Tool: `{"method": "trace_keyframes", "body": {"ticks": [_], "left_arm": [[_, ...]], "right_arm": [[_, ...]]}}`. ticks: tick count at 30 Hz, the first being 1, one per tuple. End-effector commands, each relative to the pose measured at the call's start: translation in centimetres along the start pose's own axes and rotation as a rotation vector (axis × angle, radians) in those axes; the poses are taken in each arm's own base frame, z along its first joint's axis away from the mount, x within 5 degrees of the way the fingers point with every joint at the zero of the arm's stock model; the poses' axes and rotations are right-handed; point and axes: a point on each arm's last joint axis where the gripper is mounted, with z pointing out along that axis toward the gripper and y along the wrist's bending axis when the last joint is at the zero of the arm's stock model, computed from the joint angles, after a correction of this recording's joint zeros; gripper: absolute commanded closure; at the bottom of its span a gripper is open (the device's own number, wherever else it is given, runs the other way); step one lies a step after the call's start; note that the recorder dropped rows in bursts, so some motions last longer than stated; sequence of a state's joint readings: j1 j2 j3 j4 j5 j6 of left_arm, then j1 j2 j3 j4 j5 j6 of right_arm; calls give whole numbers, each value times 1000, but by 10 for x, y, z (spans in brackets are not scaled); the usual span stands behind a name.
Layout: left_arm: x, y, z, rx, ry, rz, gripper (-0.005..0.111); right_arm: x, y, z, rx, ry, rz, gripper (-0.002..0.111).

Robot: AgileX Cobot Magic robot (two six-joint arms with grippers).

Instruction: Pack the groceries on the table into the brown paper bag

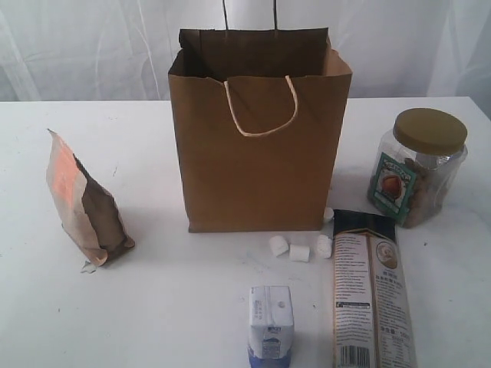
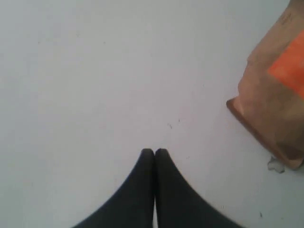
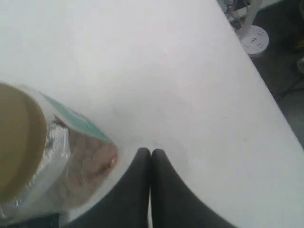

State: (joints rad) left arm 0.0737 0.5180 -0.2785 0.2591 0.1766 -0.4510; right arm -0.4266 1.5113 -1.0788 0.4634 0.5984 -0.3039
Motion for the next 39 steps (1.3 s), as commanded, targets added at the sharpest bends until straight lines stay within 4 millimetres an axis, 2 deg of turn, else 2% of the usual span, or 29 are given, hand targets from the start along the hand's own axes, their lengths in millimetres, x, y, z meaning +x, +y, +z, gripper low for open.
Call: {"method": "trace_keyframes", "body": {"ticks": [1,3,4,5,9,11,14,15,18,21,26,31,36,39], "left_arm": [[24,1,2,-2,100,-112,107],[32,1,4,3,119,-131,107],[37,2,5,3,124,-97,107],[37,2,4,7,113,-92,107],[27,-1,-4,43,25,-73,107],[16,-4,-15,79,-43,-61,107],[12,-5,-26,113,-104,-23,107],[14,-5,-28,115,-97,-15,107],[17,-4,-28,111,-67,-19,107],[17,-4,-29,112,-70,-21,107],[18,-4,-29,112,-68,-21,107],[18,-4,-29,113,-68,-23,107],[19,-4,-29,109,-51,-22,107],[25,-3,-28,97,7,-21,107]], "right_arm": [[-25,-9,38,-104,27,-53,108],[-31,-13,59,-126,30,-101,108],[-37,-18,85,-148,12,-92,108],[-39,-20,96,-160,0,-78,108],[-42,-26,143,-238,22,-127,108],[-48,-29,168,-289,19,-160,108],[-56,-28,187,-362,-29,-259,108],[-56,-24,193,-436,-42,-292,108],[-48,-12,201,-672,-30,-321,108],[-28,-10,200,-825,124,-346,108],[-20,-24,196,-769,263,-241,108],[-3,-32,187,-648,451,-226,108],[11,-27,171,-660,483,-216,108],[10,-25,164,-671,462,-248,108]]}}
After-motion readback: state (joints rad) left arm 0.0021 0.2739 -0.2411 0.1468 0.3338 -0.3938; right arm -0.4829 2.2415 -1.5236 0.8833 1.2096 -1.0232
